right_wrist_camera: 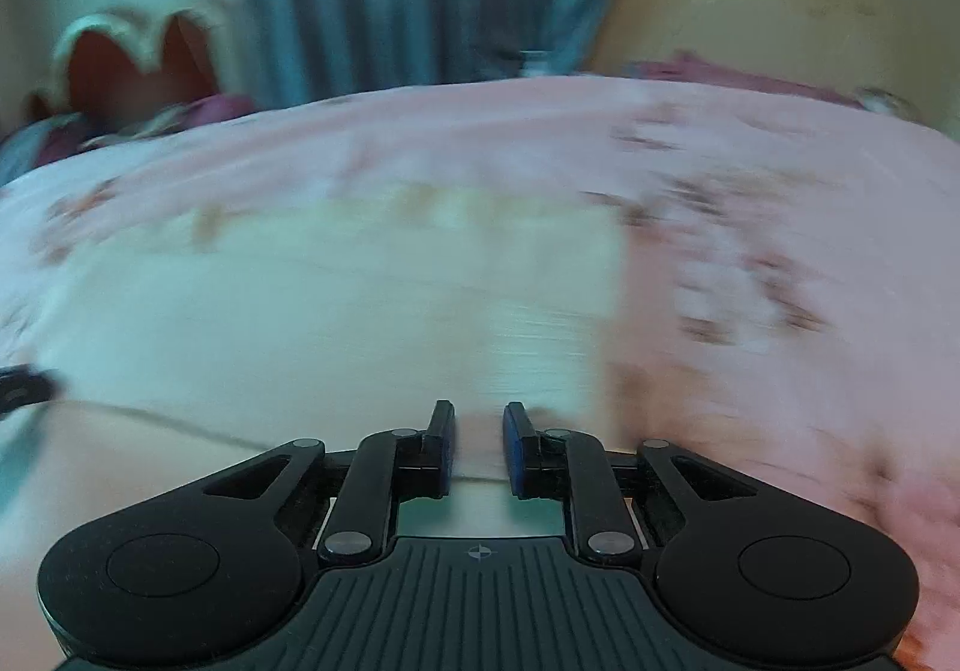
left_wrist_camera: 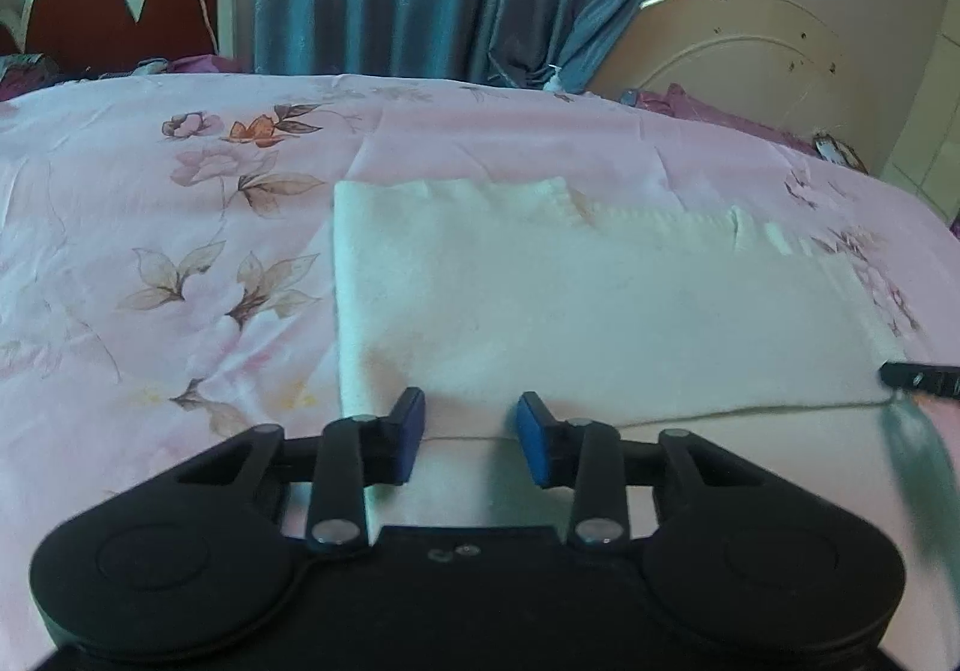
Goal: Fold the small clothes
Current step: 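Open both grippers and smooth the folded sweater edges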
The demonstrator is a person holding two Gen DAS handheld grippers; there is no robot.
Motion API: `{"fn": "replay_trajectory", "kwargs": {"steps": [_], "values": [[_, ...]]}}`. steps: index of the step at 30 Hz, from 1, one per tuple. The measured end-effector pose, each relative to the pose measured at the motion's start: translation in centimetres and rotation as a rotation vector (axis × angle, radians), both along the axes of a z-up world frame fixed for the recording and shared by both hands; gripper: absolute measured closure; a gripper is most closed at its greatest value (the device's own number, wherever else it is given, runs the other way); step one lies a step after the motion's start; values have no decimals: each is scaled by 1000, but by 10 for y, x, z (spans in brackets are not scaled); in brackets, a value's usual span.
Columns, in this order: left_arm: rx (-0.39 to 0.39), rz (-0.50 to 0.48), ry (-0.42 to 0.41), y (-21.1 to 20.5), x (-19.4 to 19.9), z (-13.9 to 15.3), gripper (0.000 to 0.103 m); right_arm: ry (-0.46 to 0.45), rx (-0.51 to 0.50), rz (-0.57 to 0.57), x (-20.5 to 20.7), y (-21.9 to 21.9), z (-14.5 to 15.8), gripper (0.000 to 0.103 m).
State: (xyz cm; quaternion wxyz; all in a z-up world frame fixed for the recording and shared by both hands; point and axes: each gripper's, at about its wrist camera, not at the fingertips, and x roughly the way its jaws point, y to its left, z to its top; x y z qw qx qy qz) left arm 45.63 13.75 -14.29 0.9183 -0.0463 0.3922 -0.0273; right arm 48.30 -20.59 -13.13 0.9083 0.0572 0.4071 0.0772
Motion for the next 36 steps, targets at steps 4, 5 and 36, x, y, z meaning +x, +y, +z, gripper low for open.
{"fn": "replay_trajectory", "kwargs": {"steps": [4,5,36], "values": [[12,-36,-50,-6,12,18,55,-84,7,43,2,7,19,101],[34,-49,-67,-9,19,21,54,-86,26,57,6,11,22,101],[51,-18,-68,-17,54,19,52,-33,20,82,39,67,26,90]]}}
